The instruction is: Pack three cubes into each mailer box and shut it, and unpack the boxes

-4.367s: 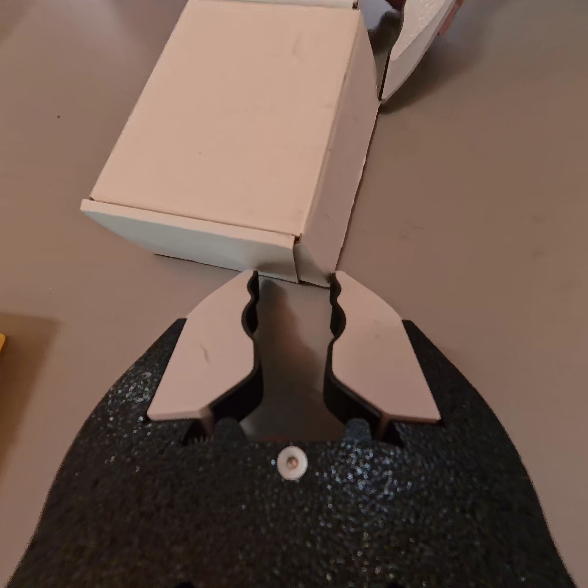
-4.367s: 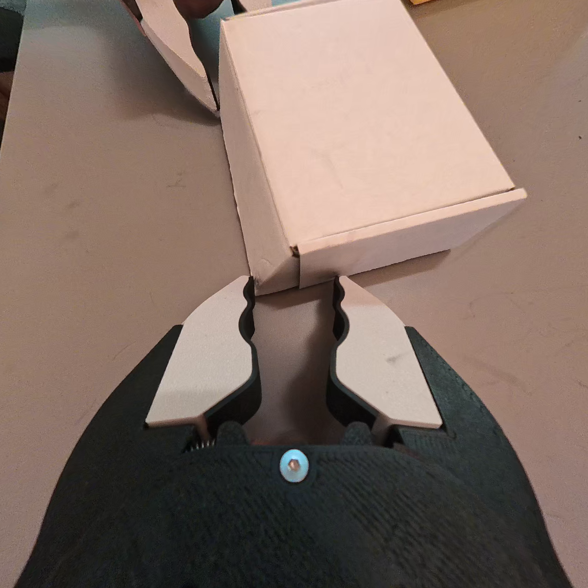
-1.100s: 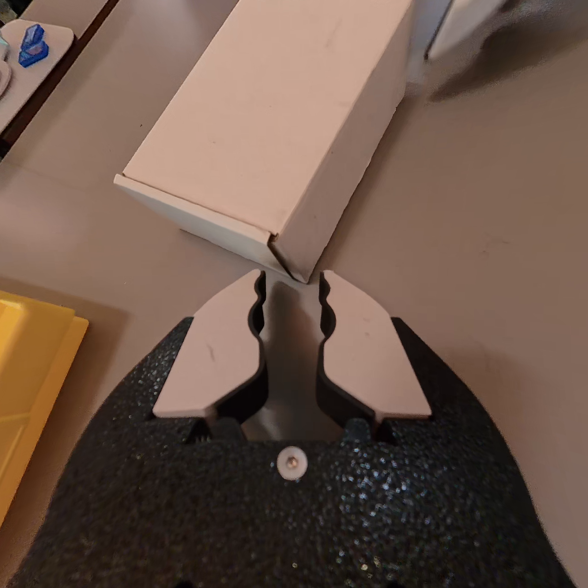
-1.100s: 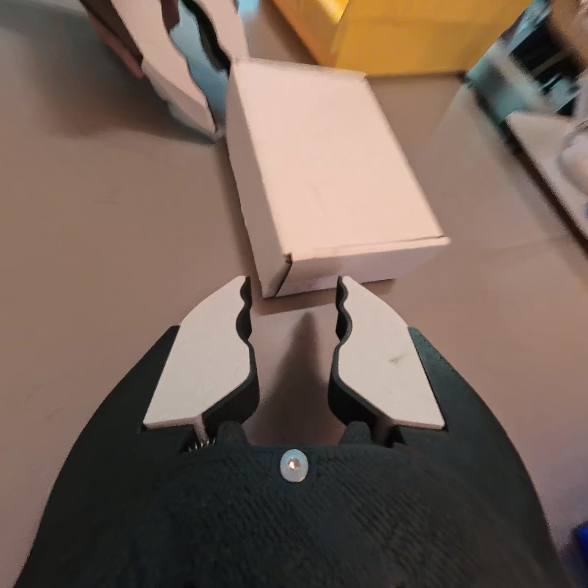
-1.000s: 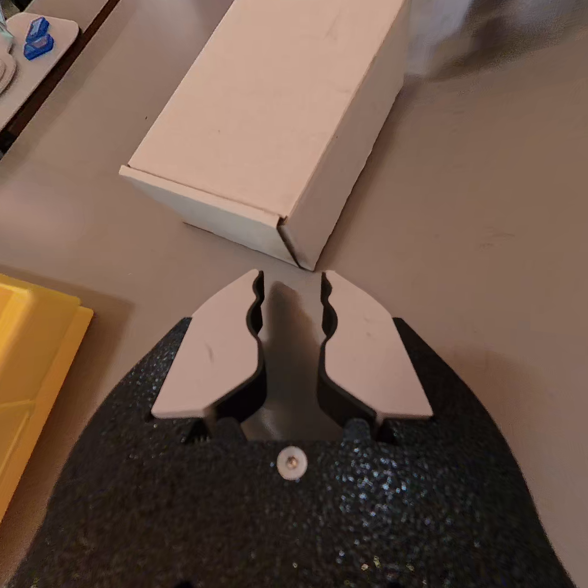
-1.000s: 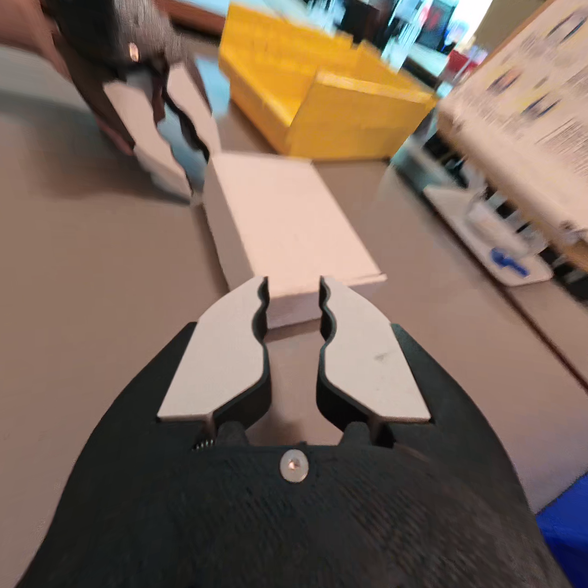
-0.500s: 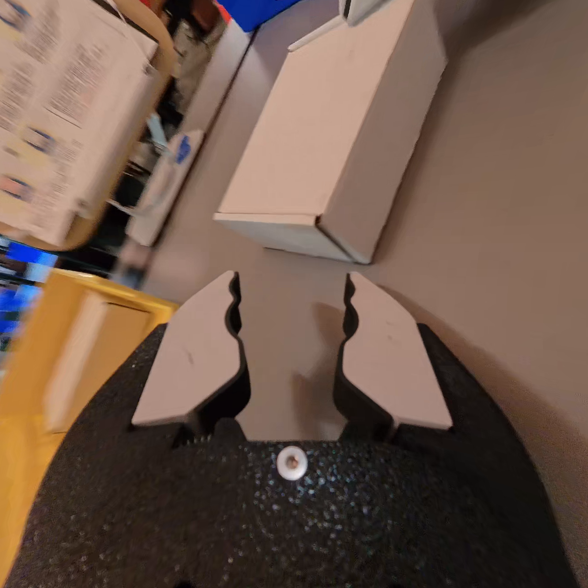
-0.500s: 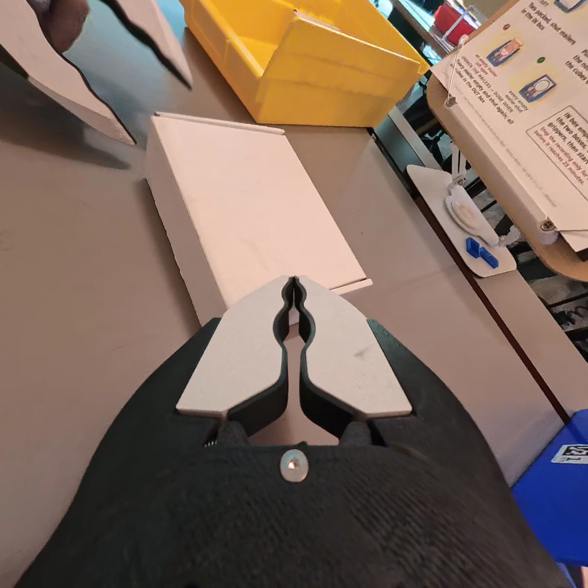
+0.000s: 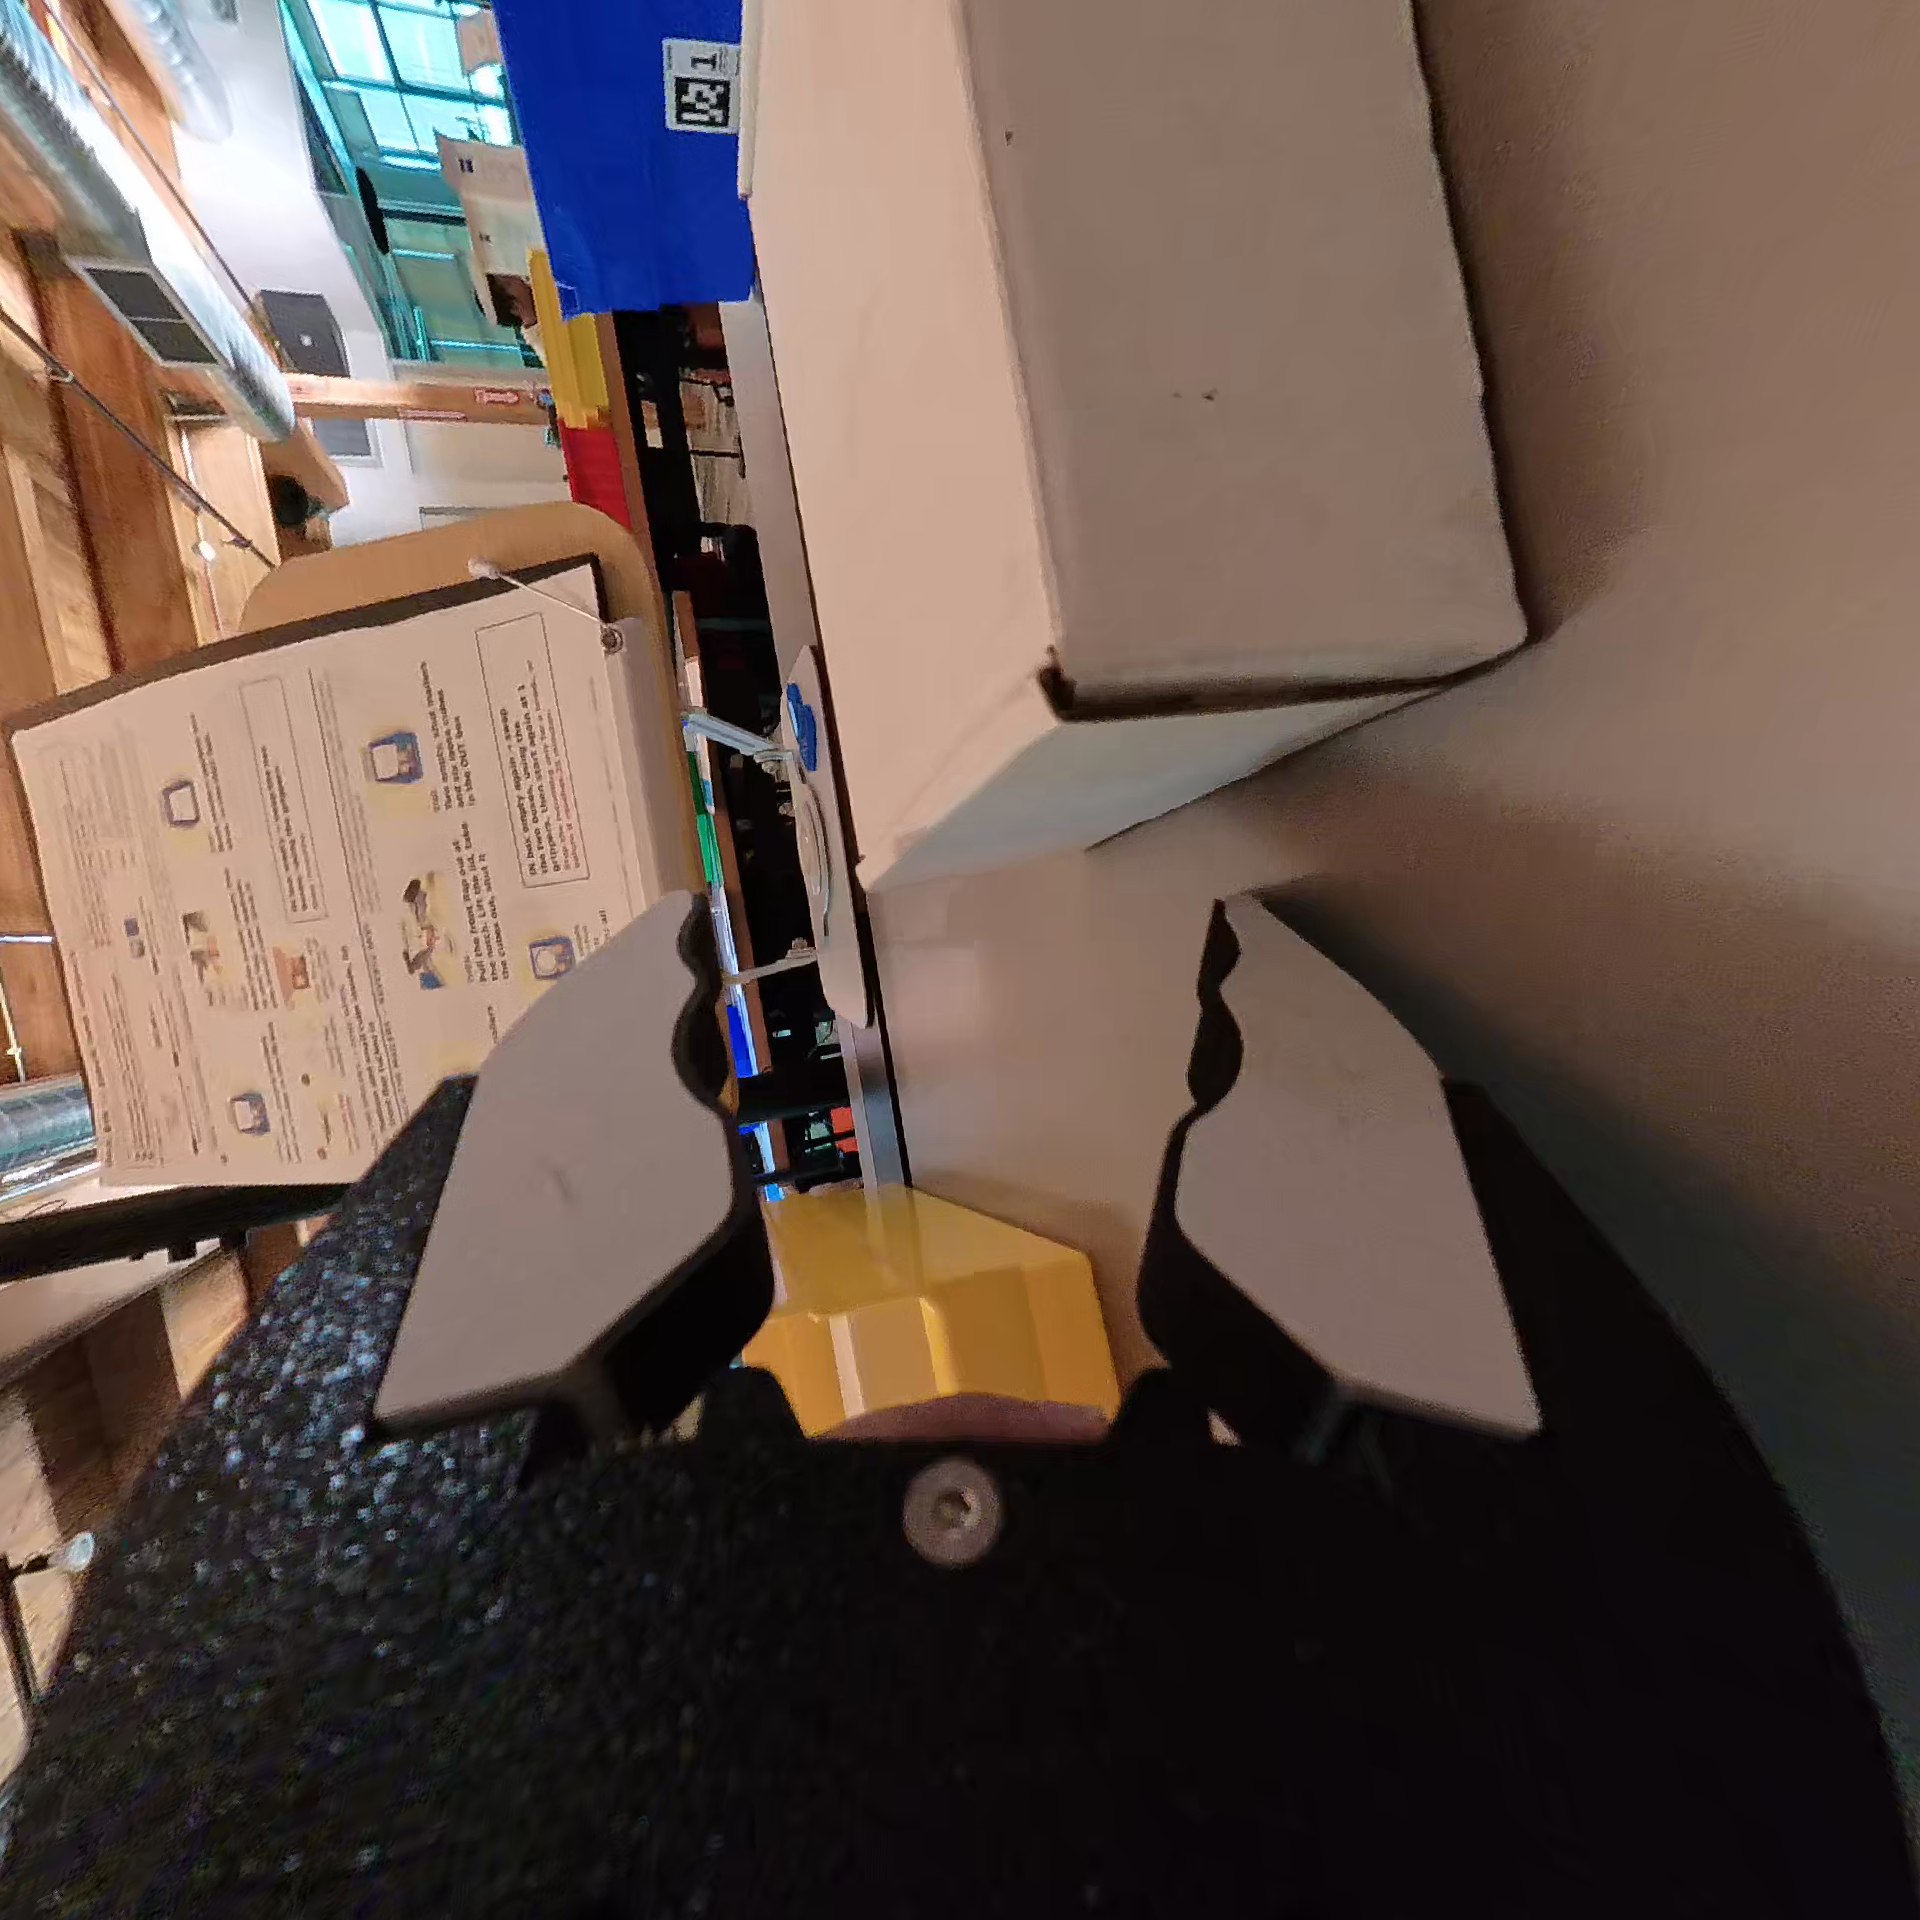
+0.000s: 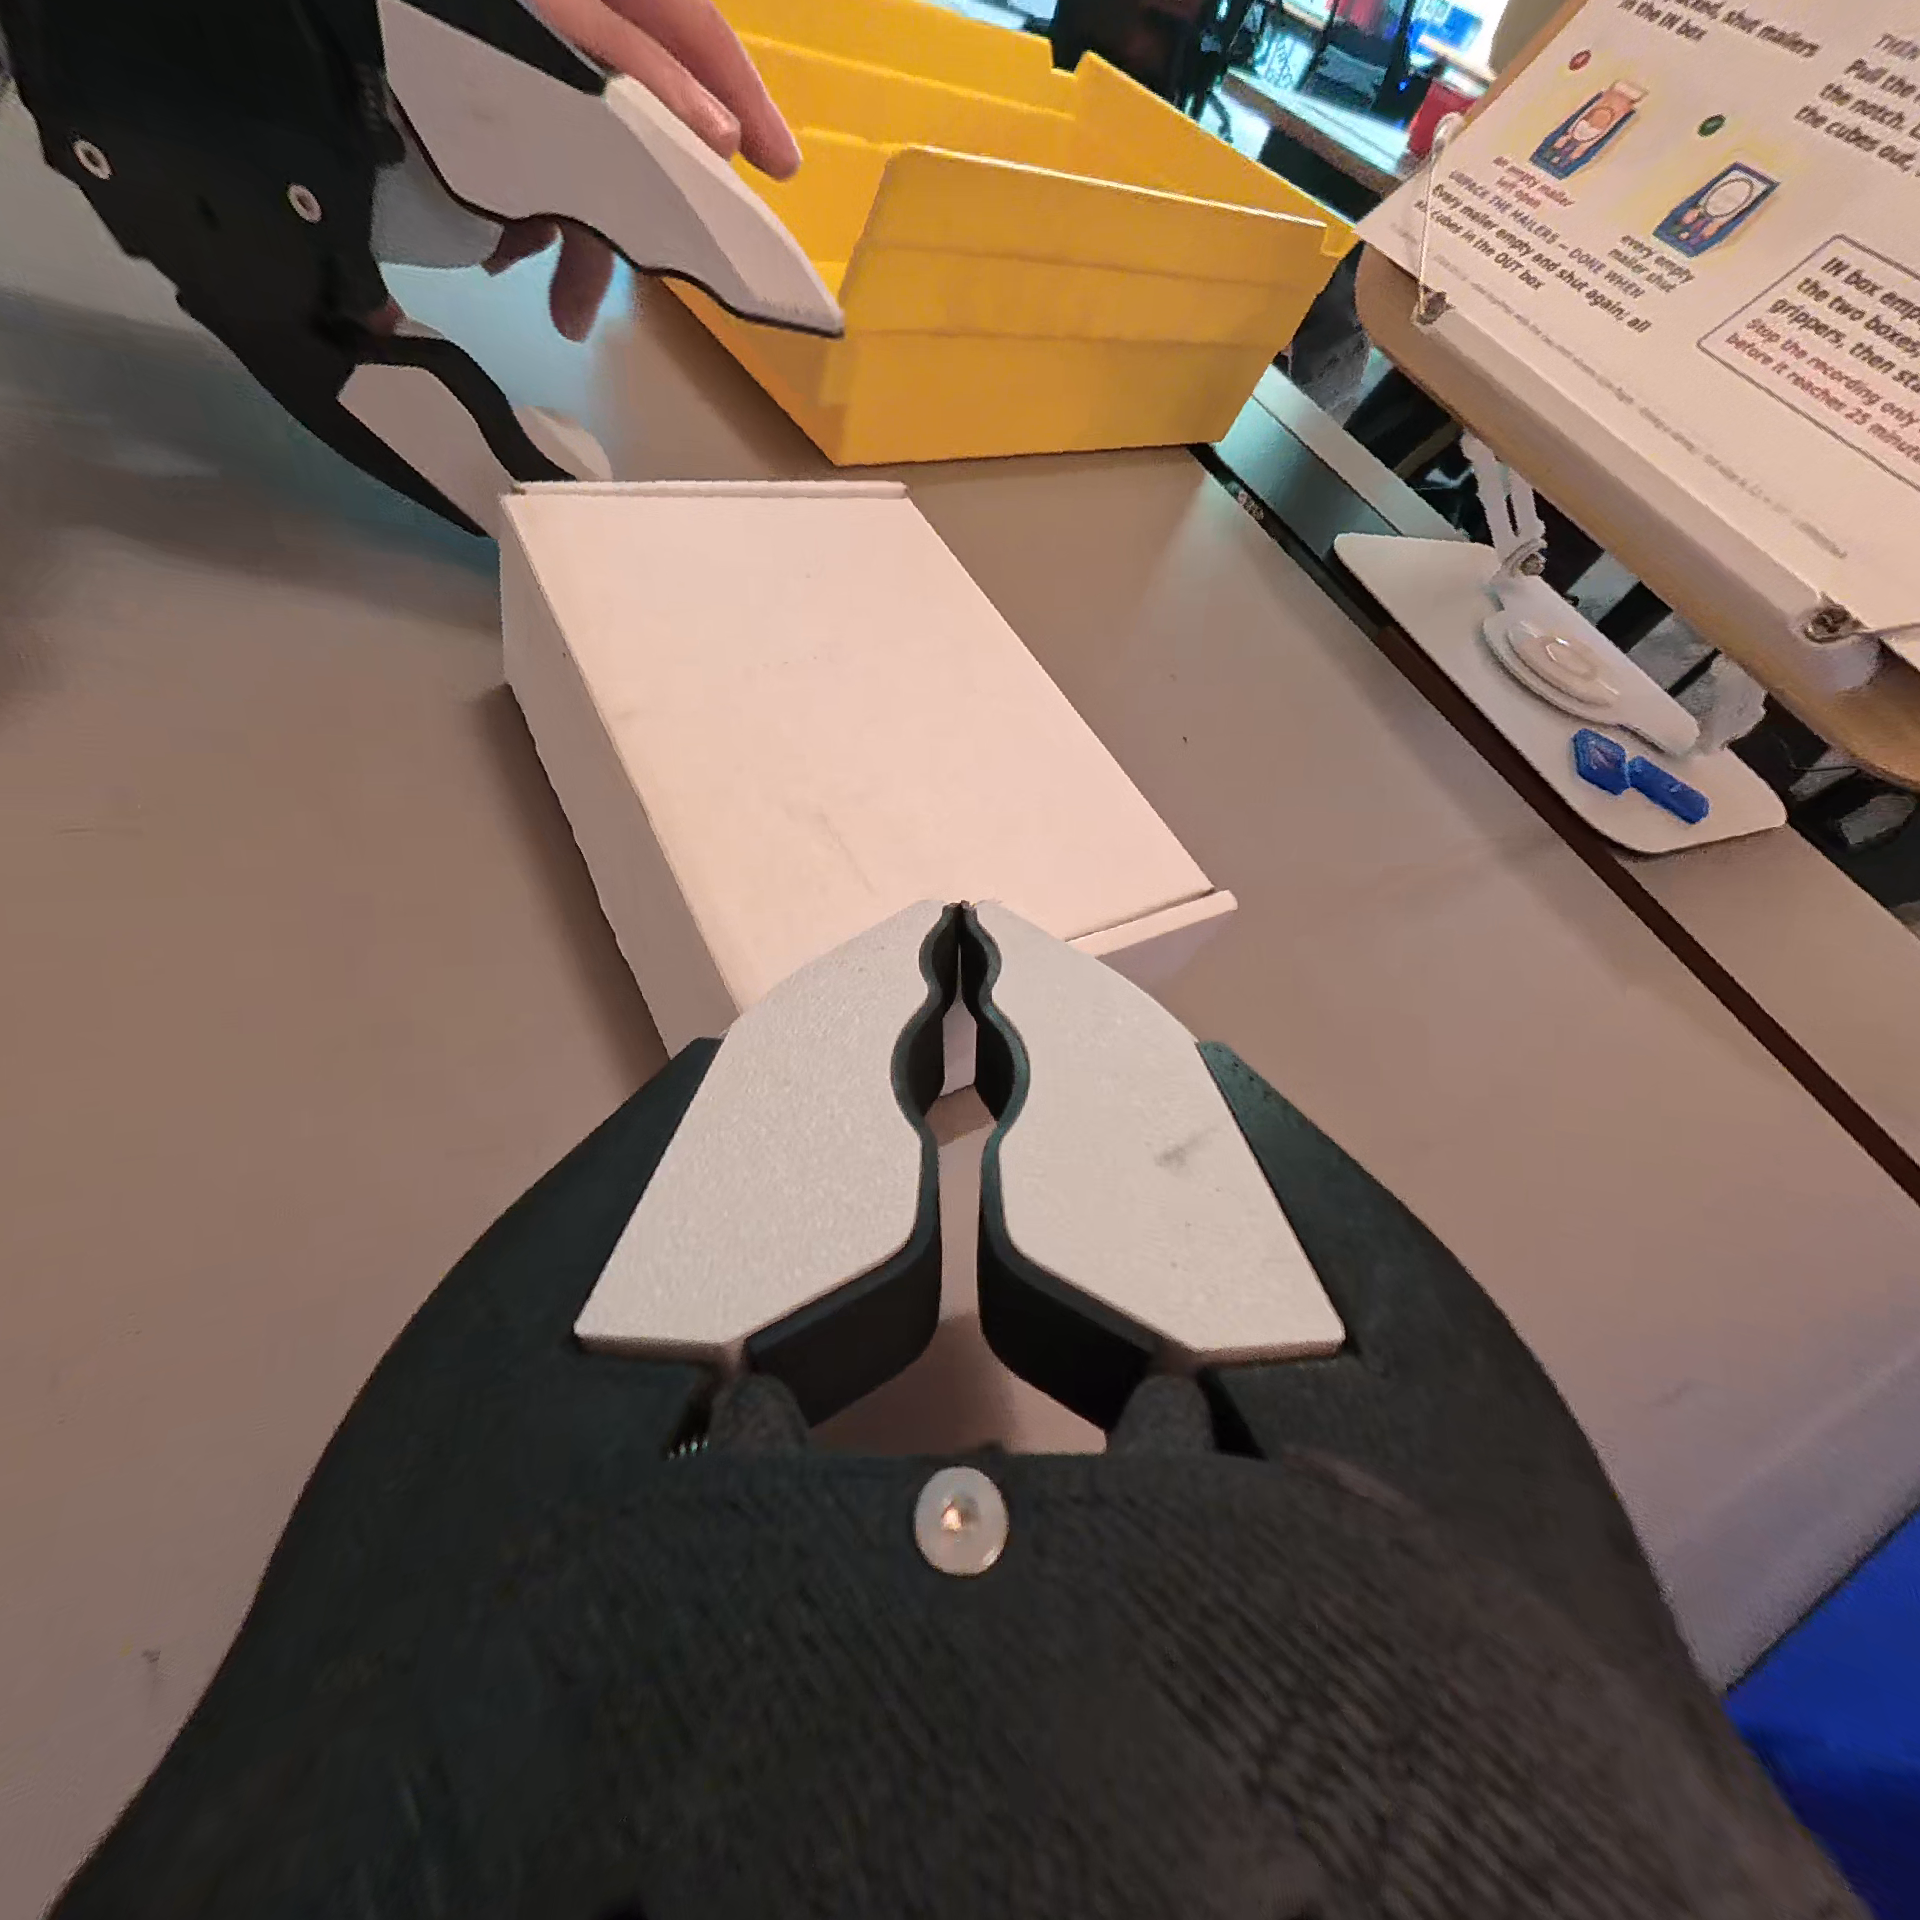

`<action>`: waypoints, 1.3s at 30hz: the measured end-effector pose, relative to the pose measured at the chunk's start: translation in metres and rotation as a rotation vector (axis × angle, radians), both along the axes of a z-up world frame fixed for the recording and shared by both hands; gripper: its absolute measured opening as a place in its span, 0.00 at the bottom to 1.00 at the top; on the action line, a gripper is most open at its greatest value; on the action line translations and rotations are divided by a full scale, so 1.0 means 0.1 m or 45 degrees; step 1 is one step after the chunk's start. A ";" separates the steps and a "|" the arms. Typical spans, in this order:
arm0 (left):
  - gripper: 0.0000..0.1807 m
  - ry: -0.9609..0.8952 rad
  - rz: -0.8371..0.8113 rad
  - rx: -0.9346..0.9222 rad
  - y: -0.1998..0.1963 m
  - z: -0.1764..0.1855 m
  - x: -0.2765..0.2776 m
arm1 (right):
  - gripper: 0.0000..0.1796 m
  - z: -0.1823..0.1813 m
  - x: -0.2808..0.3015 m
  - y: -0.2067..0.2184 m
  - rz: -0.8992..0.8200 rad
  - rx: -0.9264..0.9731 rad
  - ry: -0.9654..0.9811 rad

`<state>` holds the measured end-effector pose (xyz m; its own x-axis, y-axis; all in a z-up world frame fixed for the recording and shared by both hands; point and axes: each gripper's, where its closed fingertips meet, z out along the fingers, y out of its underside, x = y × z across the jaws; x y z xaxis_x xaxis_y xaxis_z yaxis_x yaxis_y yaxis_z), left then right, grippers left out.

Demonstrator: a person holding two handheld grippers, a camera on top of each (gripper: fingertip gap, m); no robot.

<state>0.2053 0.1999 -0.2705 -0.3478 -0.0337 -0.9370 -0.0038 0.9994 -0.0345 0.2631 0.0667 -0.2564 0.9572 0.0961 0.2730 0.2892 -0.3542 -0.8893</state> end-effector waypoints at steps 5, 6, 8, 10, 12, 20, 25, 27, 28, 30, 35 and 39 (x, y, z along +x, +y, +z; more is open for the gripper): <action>0.47 0.019 -0.004 -0.019 -0.02 -0.03 0.04 | 0.00 0.15 0.14 -0.06 -0.107 0.070 -0.093; 0.45 0.017 -0.006 -0.021 -0.02 -0.04 0.04 | 0.00 0.11 0.15 -0.07 -0.095 0.030 -0.083; 0.42 0.011 -0.014 -0.017 -0.02 -0.06 0.03 | 0.00 0.03 0.11 -0.06 -0.049 -0.036 -0.118; 0.41 0.005 -0.020 -0.011 -0.03 -0.07 0.02 | 0.00 0.03 0.11 -0.05 -0.036 -0.029 -0.201; 0.40 0.003 -0.022 -0.012 -0.03 -0.07 0.02 | 0.00 0.03 0.11 -0.04 -0.021 -0.027 -0.280; 0.47 0.027 -0.124 0.057 -0.22 -0.02 0.09 | 0.00 0.02 0.16 -0.12 -0.001 -0.102 -0.441; 0.52 0.063 -0.150 0.150 -0.31 0.02 0.23 | 0.00 0.02 0.16 -0.10 -0.010 -0.063 -0.361; 0.40 0.073 -0.160 0.165 -0.32 0.02 0.21 | 0.00 0.02 0.19 -0.13 -0.026 -0.052 -0.328; 0.37 0.051 -0.186 0.154 -0.35 0.05 0.20 | 0.00 0.02 0.22 -0.15 -0.037 -0.053 -0.320; 0.37 0.088 -0.175 0.093 -0.39 0.05 0.14 | 0.00 0.03 0.22 -0.18 -0.038 -0.038 -0.275; 0.36 0.304 -0.054 -0.459 -0.48 0.20 -0.04 | 0.12 0.50 0.22 -0.34 -0.115 0.214 -0.138; 0.35 0.658 -0.071 -1.128 -0.69 0.35 -0.28 | 0.25 0.97 -0.19 -0.55 0.123 0.462 0.154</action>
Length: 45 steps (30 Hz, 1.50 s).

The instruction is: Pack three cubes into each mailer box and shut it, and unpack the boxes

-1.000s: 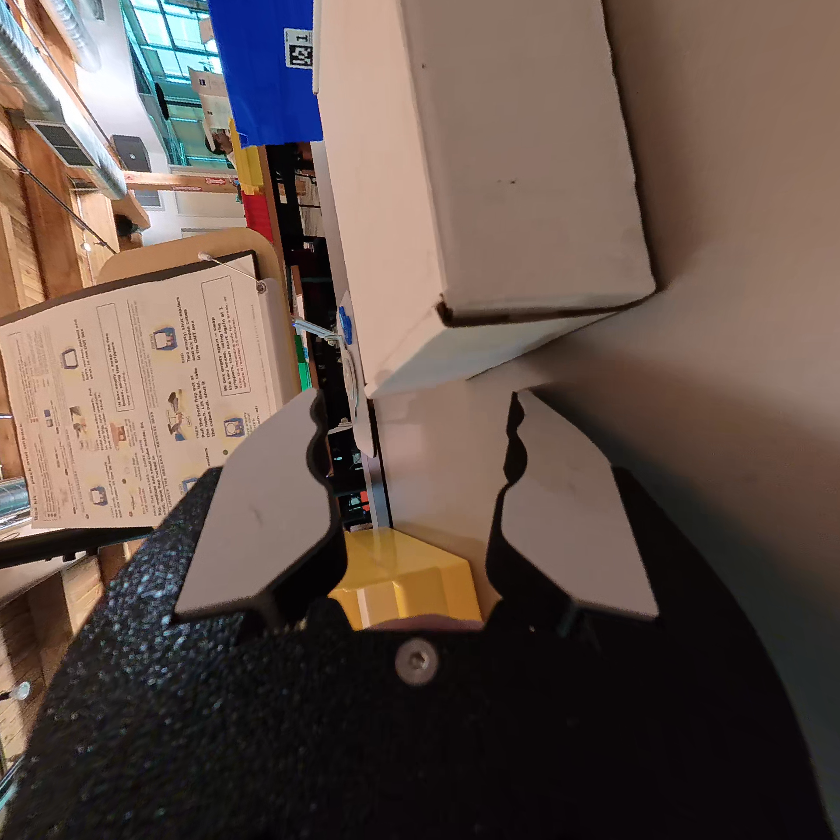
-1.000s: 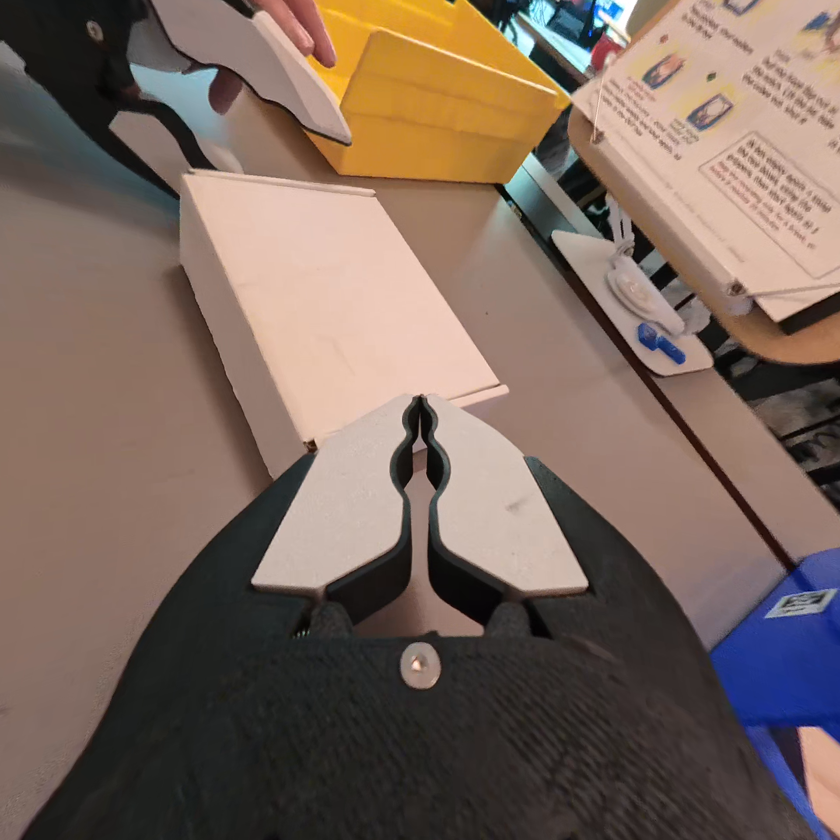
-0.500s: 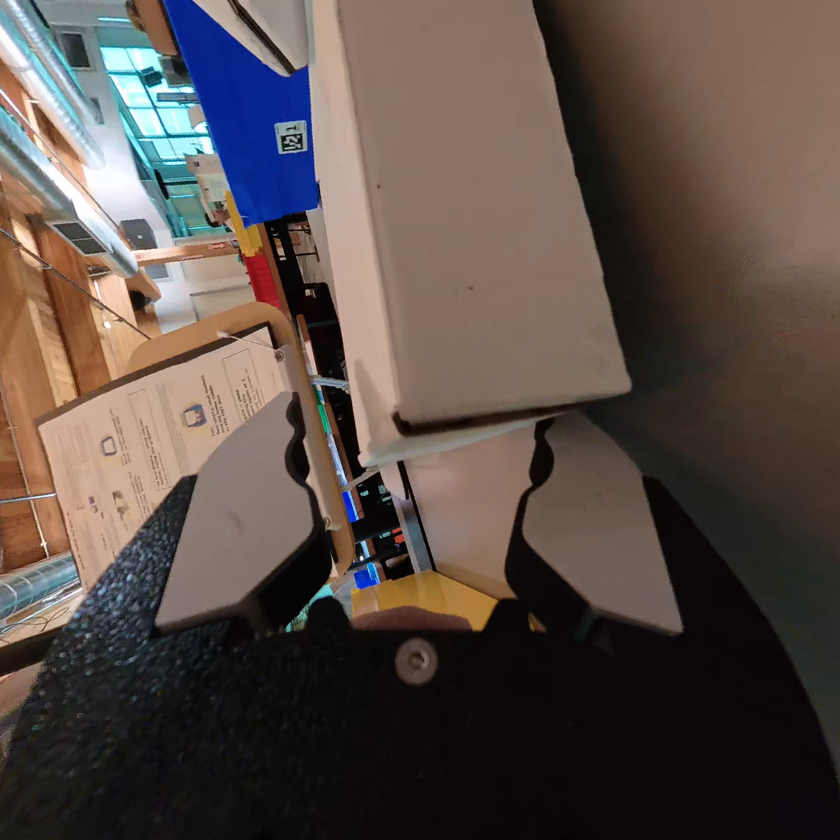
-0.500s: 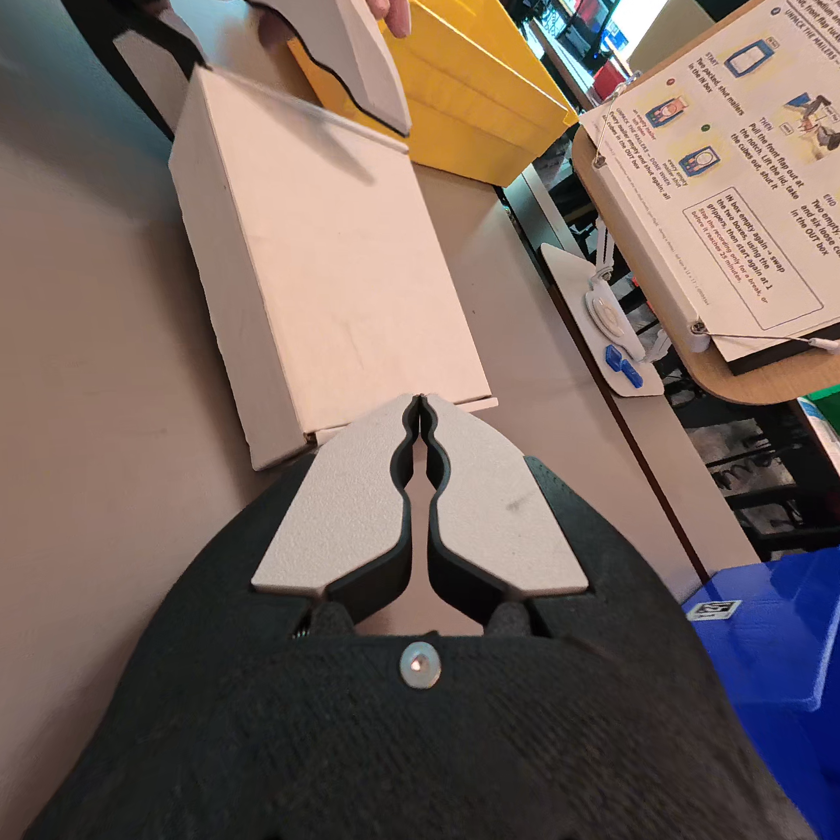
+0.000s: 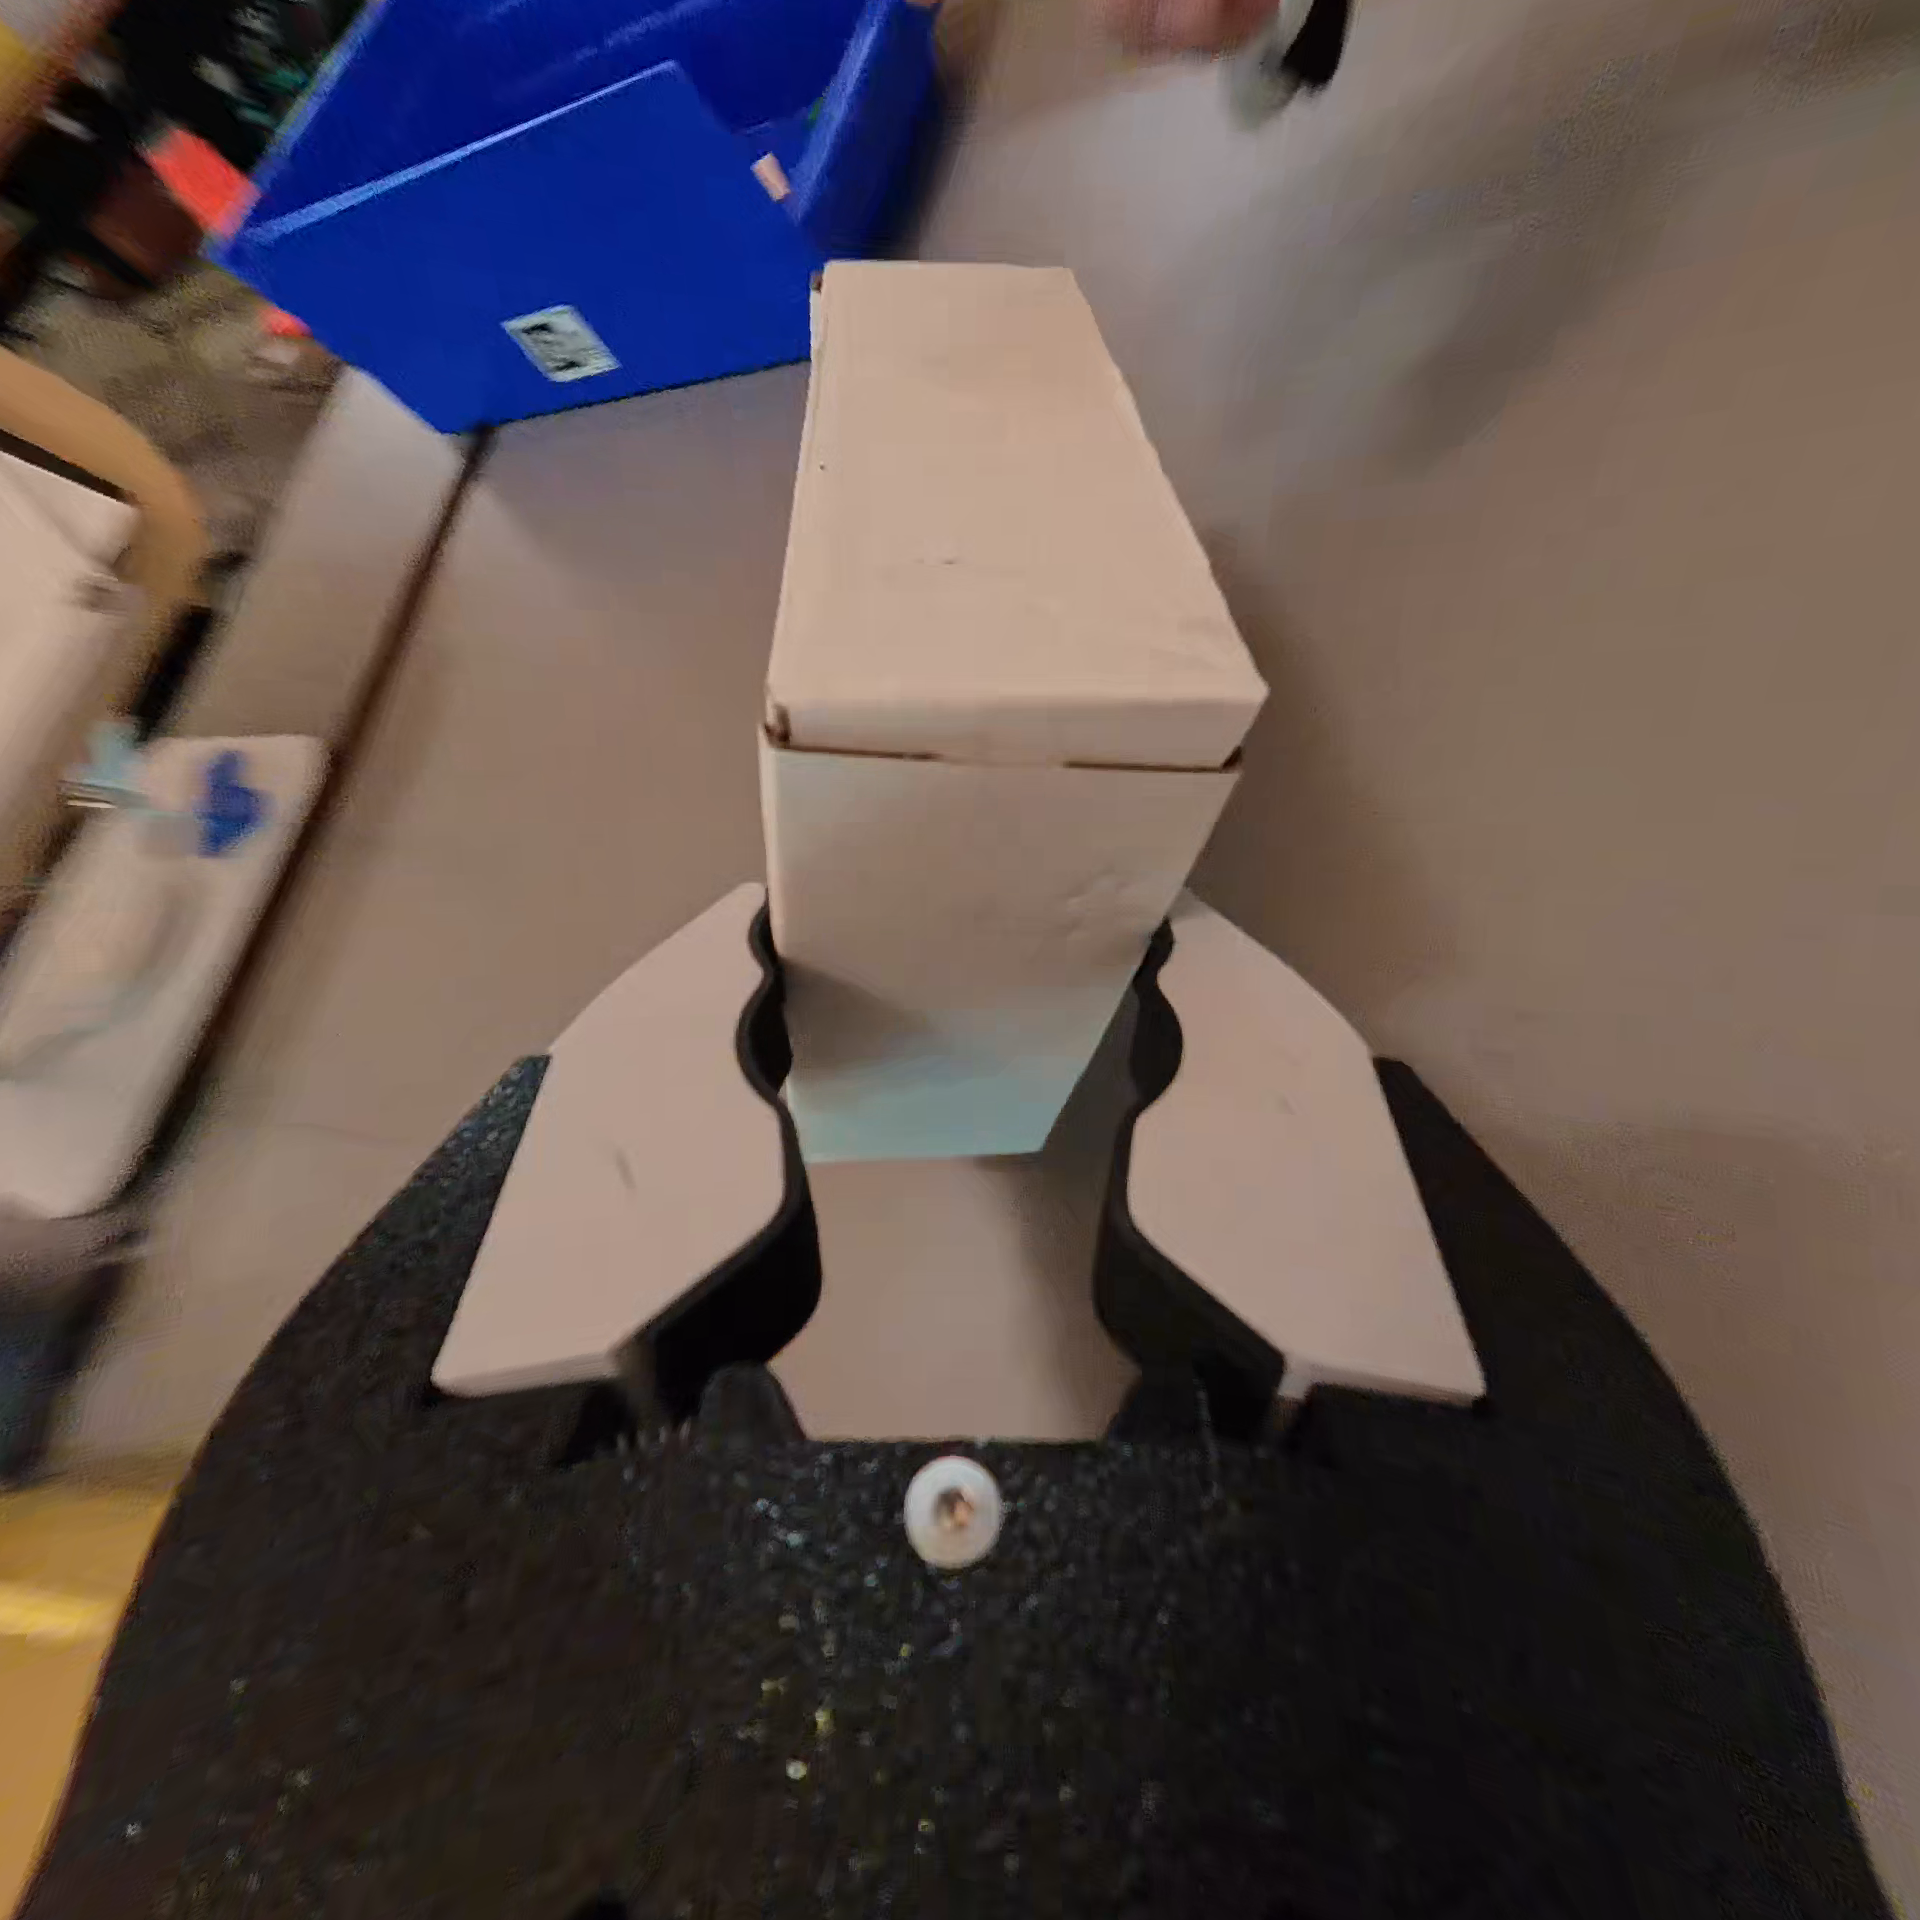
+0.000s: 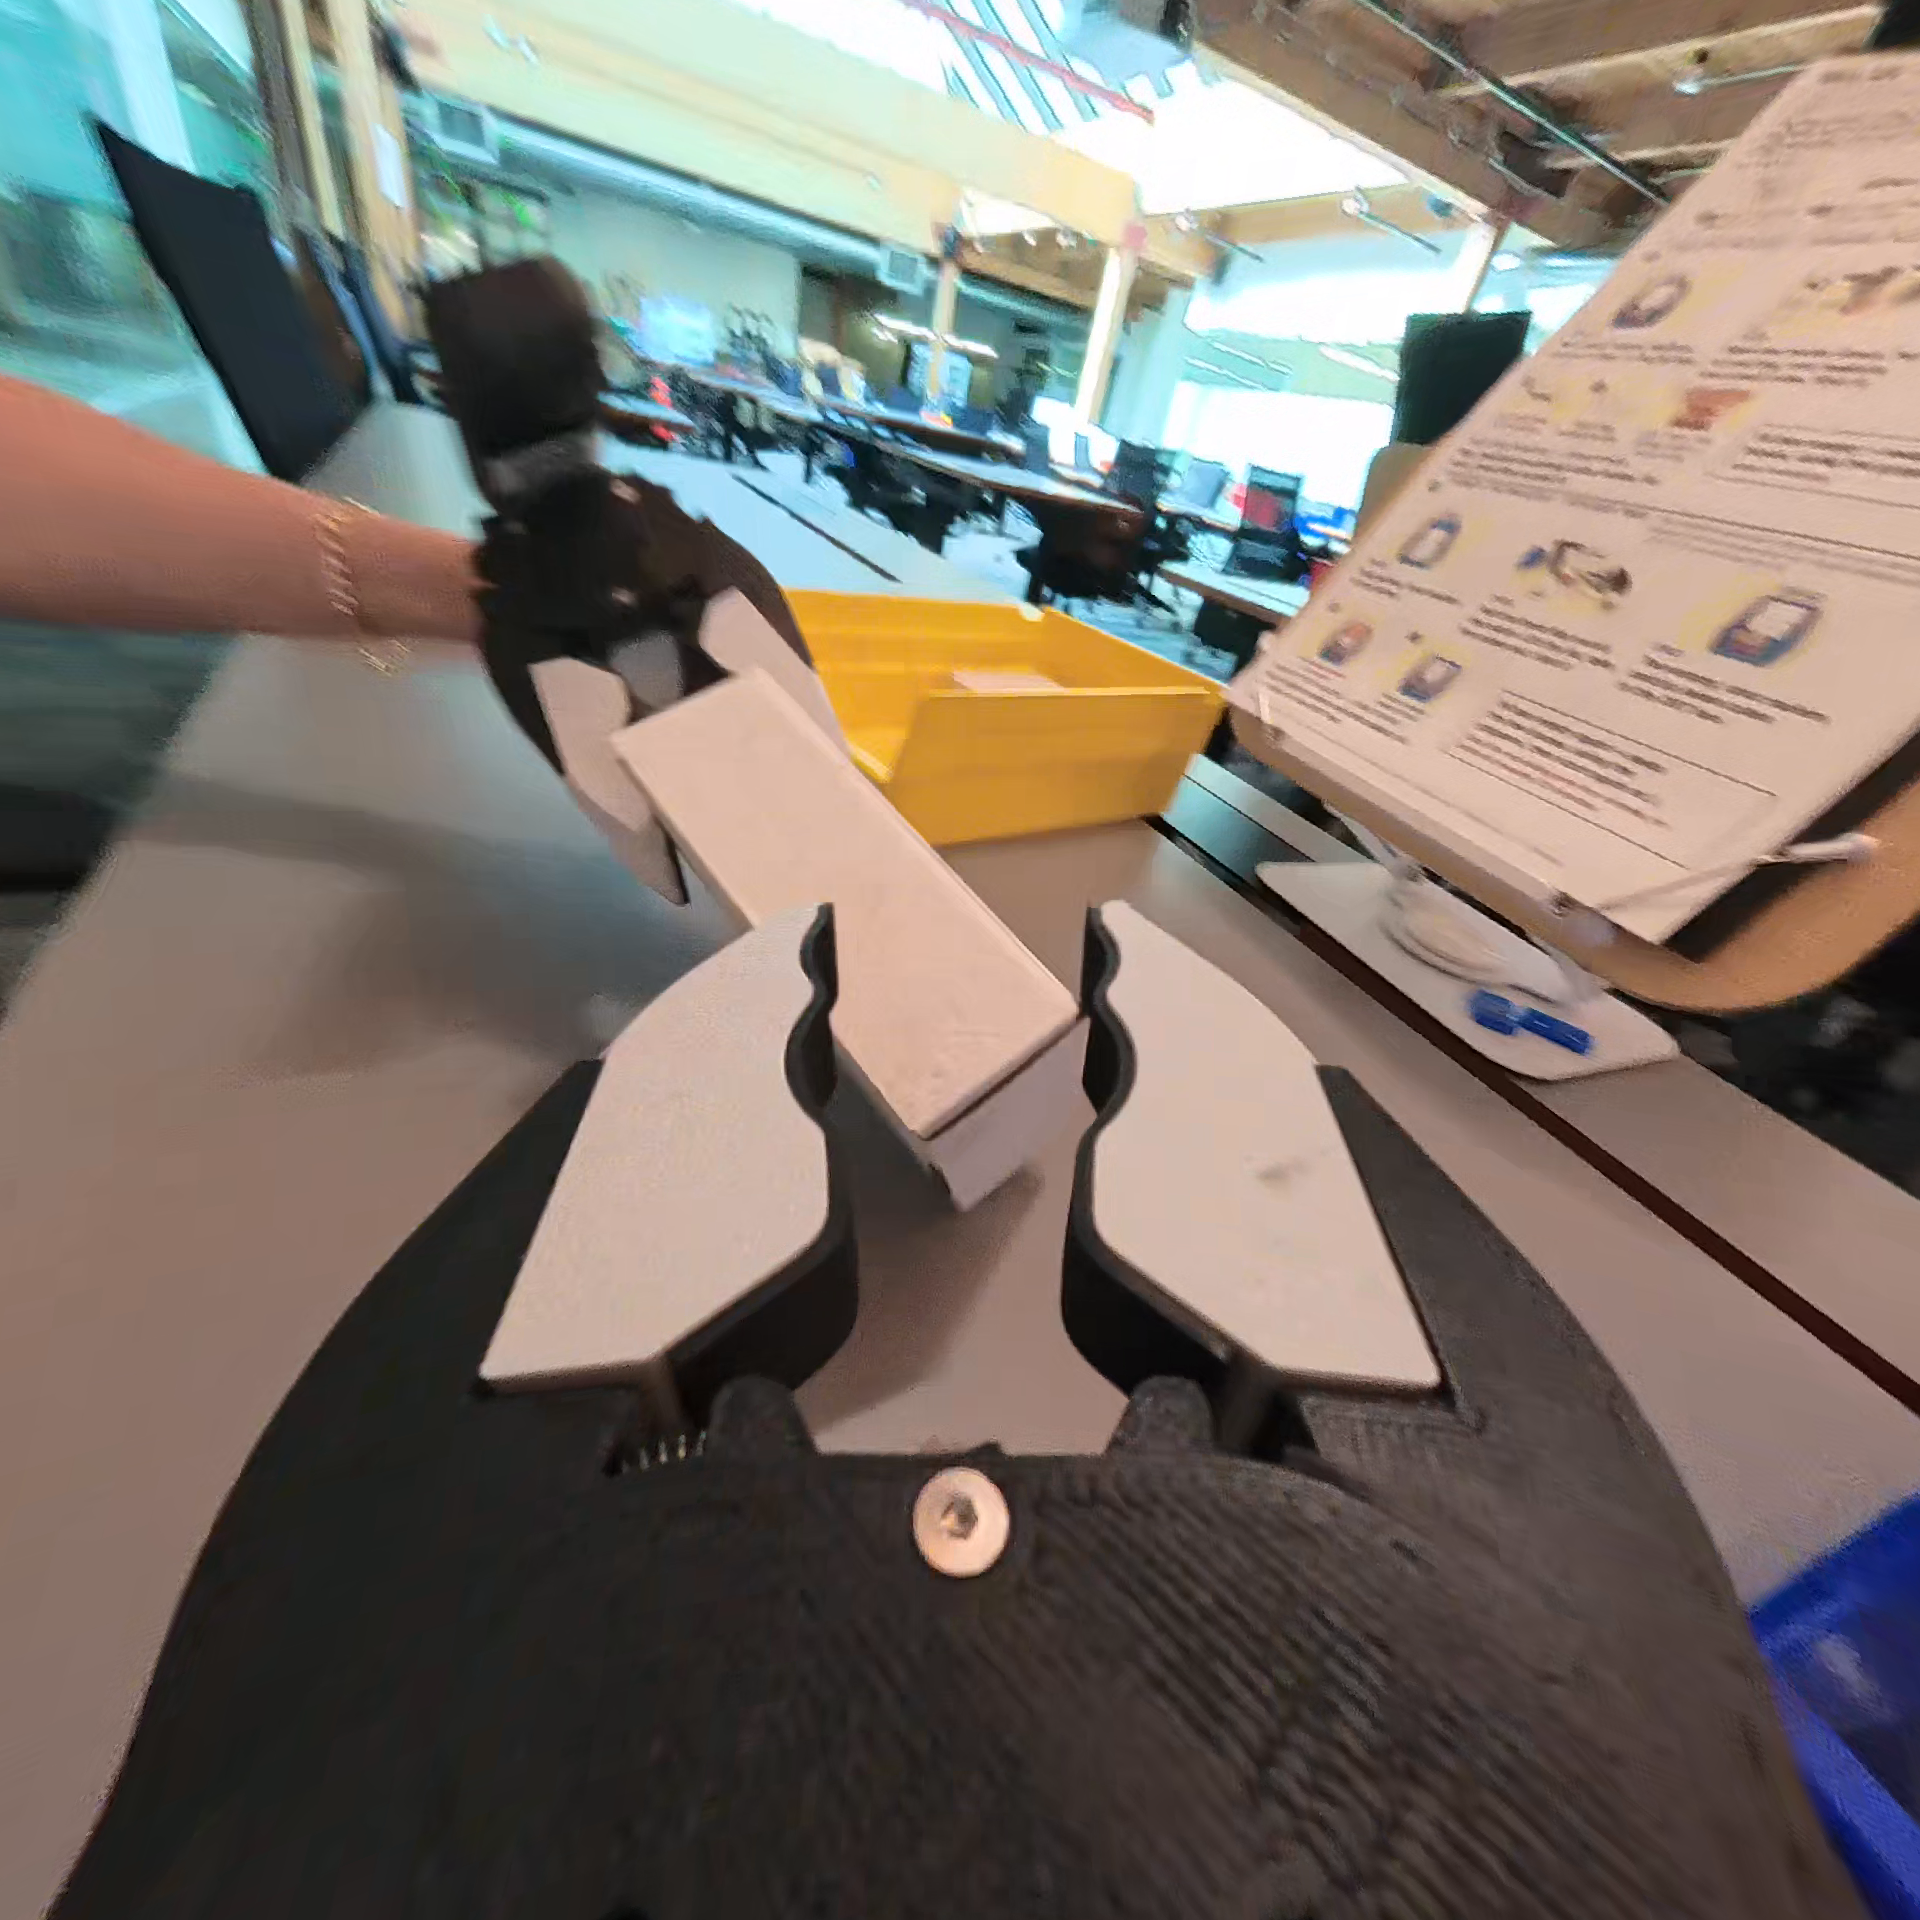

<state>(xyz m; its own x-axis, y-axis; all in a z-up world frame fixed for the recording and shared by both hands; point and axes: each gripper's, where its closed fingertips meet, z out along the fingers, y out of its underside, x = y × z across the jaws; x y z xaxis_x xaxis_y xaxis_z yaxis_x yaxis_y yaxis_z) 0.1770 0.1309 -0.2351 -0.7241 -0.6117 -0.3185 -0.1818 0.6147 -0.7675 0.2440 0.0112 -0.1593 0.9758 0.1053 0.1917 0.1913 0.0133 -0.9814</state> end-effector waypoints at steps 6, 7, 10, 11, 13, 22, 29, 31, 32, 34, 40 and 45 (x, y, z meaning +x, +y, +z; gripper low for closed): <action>0.35 0.359 -0.067 -0.496 -0.19 -0.08 -0.21 | 0.35 -0.20 -0.27 0.05 0.079 -0.156 -0.083; 0.35 0.422 -0.085 -0.571 -0.22 -0.10 -0.25 | 0.35 -0.25 -0.32 0.07 0.093 -0.178 -0.097; 0.35 0.508 -0.088 -0.644 -0.27 -0.25 -0.32 | 0.37 -0.40 -0.39 0.15 0.090 -0.244 -0.137; 0.35 0.493 -0.086 -0.629 -0.28 -0.30 -0.33 | 0.39 -0.46 -0.39 0.17 0.084 -0.271 -0.138; 0.35 0.425 -0.084 -0.610 -0.28 -0.32 -0.34 | 0.42 -0.52 -0.38 0.23 0.072 -0.260 -0.113; 0.39 0.167 0.062 -0.340 -0.13 -0.24 -0.34 | 0.38 -0.28 -0.34 0.28 0.031 -0.065 -0.076; 0.01 -0.436 0.214 -0.168 0.10 0.53 -0.41 | 0.00 -0.12 -0.25 0.13 -0.086 -0.082 -0.364; 0.00 -0.665 0.278 0.109 0.13 0.65 -0.37 | 0.00 -0.16 -0.14 0.13 -0.159 -0.123 -0.403; 0.00 -0.672 0.255 0.244 0.11 0.60 -0.36 | 0.00 -0.19 -0.14 0.14 -0.156 -0.145 -0.413; 0.00 -0.754 0.213 0.411 0.03 0.57 -0.34 | 0.00 -0.19 -0.14 0.16 -0.183 -0.139 -0.443; 0.00 -0.794 0.065 0.738 -0.11 0.43 -0.30 | 0.00 -0.27 -0.04 0.17 -0.267 -0.239 -0.573; 0.00 -0.784 -0.057 1.060 -0.14 0.37 -0.31 | 0.00 -0.32 -0.04 0.18 -0.265 -0.297 -0.642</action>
